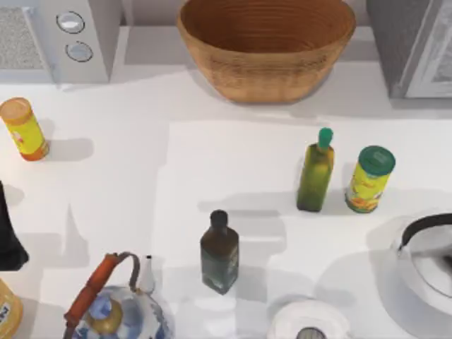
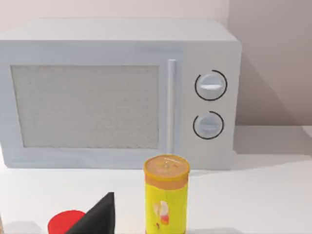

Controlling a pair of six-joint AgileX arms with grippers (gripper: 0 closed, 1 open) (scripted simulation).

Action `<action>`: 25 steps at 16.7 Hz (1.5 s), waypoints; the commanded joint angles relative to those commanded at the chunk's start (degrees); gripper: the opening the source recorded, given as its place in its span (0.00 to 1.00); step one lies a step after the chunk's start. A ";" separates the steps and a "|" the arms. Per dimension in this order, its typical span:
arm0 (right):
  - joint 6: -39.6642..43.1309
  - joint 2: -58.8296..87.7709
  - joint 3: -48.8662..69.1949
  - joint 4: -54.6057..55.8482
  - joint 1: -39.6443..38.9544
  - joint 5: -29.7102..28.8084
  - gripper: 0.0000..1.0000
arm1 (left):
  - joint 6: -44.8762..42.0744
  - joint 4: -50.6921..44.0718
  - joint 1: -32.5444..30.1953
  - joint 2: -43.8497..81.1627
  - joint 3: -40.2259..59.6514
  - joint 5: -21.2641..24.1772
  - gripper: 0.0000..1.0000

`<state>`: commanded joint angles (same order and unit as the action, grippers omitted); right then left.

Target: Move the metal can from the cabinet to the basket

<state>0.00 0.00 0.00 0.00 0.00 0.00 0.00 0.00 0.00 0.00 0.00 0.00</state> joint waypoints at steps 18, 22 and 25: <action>-1.32 42.89 57.09 -13.93 -6.26 -6.24 1.00 | 0.00 0.00 0.00 0.00 0.00 0.00 1.00; -1.31 57.60 76.13 -18.48 -8.26 -8.41 1.00 | 0.00 0.00 0.00 0.00 0.00 0.00 1.00; -1.21 66.72 87.97 -21.25 -9.45 -9.80 1.00 | 0.00 0.00 0.00 0.00 0.00 0.00 1.00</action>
<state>-1.21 66.72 87.97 -21.25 -9.45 -9.80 0.00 0.00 0.00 0.00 0.00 0.00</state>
